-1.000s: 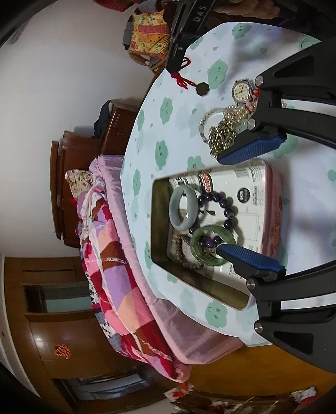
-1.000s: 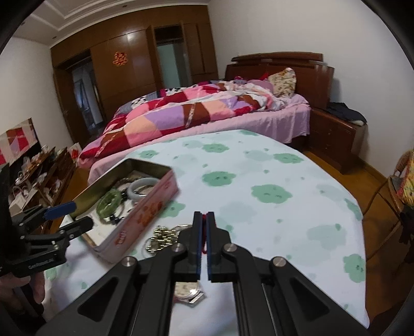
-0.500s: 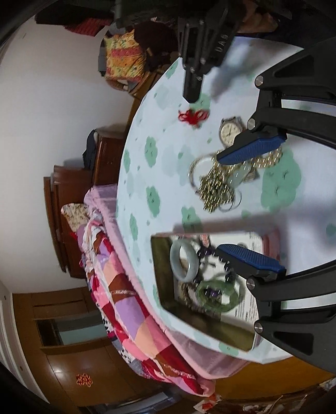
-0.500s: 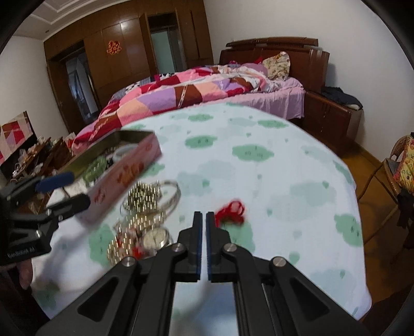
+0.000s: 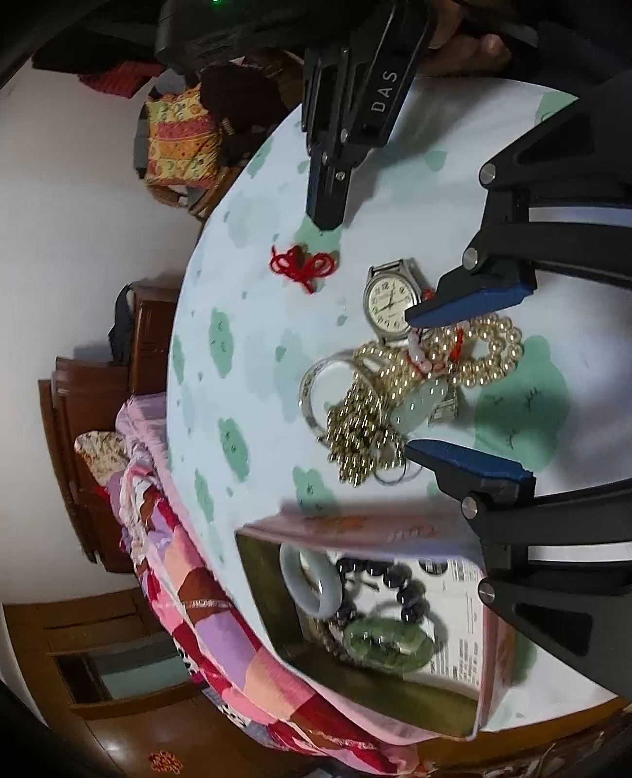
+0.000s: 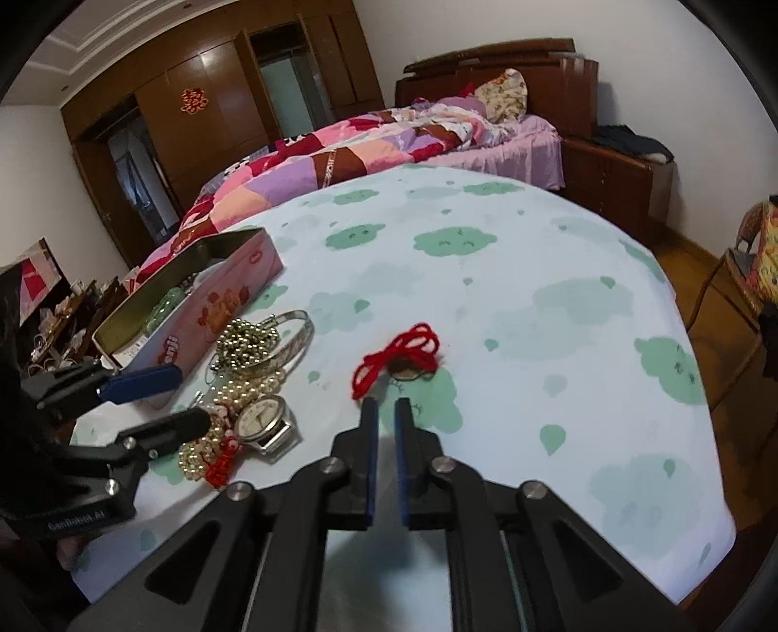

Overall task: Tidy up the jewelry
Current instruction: 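Grasp the small red-tasseled pendant from the pile with the left tool, then carry the pendant over the tin with the left tool while the right tool grasps the red string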

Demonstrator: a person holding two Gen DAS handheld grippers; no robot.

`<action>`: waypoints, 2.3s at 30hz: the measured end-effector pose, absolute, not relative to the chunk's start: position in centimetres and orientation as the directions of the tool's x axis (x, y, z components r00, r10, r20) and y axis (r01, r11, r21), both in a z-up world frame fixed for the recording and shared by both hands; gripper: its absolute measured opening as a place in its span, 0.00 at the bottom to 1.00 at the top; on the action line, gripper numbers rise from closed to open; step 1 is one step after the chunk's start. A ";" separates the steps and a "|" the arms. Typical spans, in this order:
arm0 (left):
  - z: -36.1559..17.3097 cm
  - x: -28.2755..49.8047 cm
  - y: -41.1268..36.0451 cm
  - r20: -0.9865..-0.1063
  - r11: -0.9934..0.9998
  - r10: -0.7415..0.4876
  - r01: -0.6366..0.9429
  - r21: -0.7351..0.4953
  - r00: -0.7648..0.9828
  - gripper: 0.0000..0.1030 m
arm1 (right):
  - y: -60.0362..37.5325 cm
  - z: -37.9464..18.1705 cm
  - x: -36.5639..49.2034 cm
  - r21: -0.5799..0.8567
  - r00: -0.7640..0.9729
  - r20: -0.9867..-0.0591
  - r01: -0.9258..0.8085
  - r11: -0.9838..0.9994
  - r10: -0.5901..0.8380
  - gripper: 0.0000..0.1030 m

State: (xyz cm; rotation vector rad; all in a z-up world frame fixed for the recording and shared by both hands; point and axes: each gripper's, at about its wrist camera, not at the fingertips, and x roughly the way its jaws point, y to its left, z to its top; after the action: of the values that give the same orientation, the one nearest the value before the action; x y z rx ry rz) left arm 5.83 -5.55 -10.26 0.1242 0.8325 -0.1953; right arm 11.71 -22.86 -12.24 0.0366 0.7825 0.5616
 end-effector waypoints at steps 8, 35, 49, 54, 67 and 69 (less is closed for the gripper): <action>-10.1 5.6 -4.9 -0.740 0.973 -0.163 0.230 -0.012 0.652 0.11 | -22.9 -12.6 11.7 0.241 0.568 -0.660 -0.460 0.855 0.492 0.24; -3.8 4.4 -1.2 -0.597 0.984 -0.165 0.171 -0.048 0.785 0.10 | -19.7 -11.1 16.6 0.137 0.526 -0.758 -0.450 0.882 0.386 0.53; -1.8 4.5 1.9 -0.558 0.993 -0.120 0.103 -0.060 0.821 0.10 | -19.8 -8.7 14.1 0.093 0.581 -0.703 -0.498 0.862 0.411 0.08; -1.3 4.4 3.1 -0.550 0.994 -0.105 0.084 -0.063 0.828 0.10 | -19.0 -6.4 13.7 0.092 0.604 -0.663 -0.520 0.849 0.441 0.08; -1.2 4.1 7.5 -0.551 0.999 -0.030 0.002 -0.051 0.834 0.10 | -14.2 -2.7 12.8 0.096 0.581 -0.604 -0.626 0.774 0.545 0.08; -1.3 4.0 8.3 -0.553 0.998 -0.020 -0.013 -0.056 0.833 0.10 | -13.1 -2.3 12.6 0.093 0.574 -0.599 -0.642 0.761 0.558 0.08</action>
State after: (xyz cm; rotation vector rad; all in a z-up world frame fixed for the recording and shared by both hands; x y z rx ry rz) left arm 4.01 8.34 -1.29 -0.0584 0.5862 -0.0034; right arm 12.63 -13.08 -2.34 -0.1400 0.6510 0.7058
